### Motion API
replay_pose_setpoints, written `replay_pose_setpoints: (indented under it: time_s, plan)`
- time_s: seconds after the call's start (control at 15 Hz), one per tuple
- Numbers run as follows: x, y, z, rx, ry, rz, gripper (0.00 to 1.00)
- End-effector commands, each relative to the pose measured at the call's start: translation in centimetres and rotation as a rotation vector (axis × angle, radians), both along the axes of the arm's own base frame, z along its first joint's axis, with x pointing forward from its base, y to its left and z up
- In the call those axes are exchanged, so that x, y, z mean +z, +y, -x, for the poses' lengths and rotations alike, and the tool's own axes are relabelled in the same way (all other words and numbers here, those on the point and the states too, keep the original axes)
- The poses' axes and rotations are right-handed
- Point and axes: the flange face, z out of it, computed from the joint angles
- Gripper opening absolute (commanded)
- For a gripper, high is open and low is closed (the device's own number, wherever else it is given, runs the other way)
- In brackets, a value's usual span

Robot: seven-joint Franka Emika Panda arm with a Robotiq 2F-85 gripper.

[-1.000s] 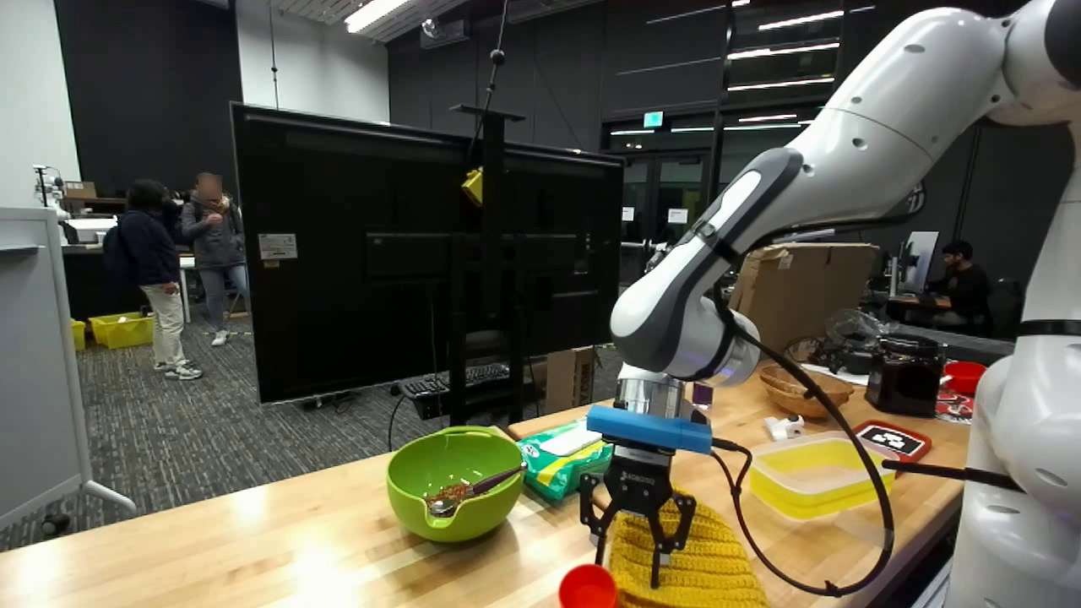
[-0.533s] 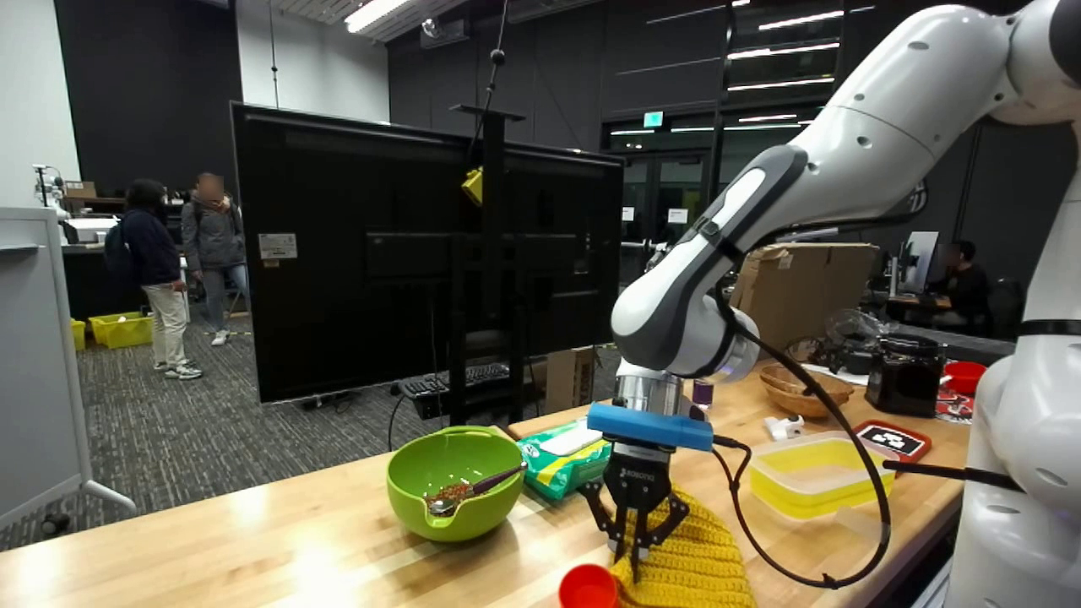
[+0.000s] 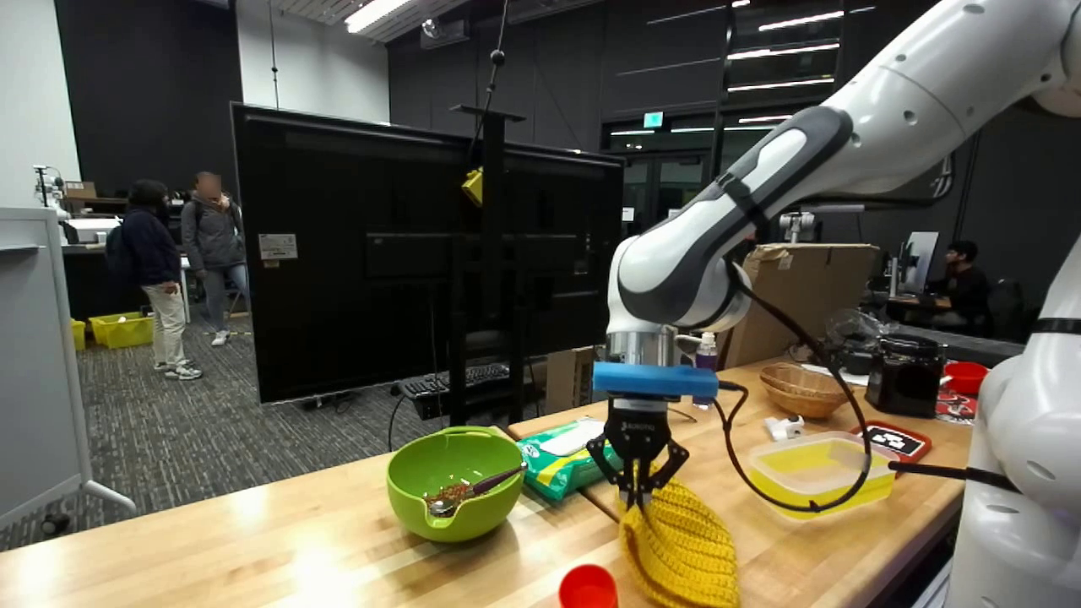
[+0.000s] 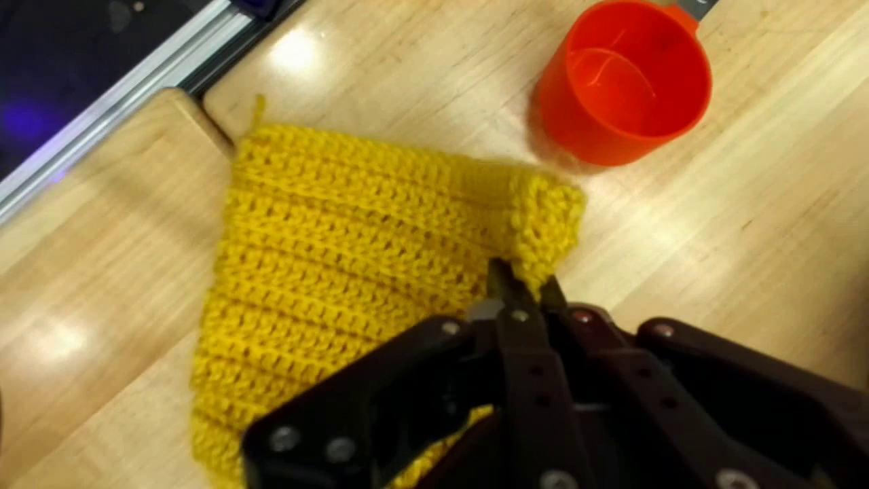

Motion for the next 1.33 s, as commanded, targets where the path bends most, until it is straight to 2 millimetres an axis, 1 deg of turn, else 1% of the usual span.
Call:
replay_pose_setpoints:
  time_s: [0.0,0.33,0.8,1.07,1.27]
  plan:
    - [5.6,-1.2,0.0,0.026,-0.013,0.06,0.01]
    - [12.5,-3.1,0.0,0.061,-0.002,0.081,0.01]
    - [21.7,-6.8,0.9,0.054,-0.028,0.034,0.01]
    - [25.5,-9.1,1.4,0.052,-0.044,-0.002,0.01]
    - [27.5,-11.0,1.7,0.056,-0.048,-0.033,0.01]
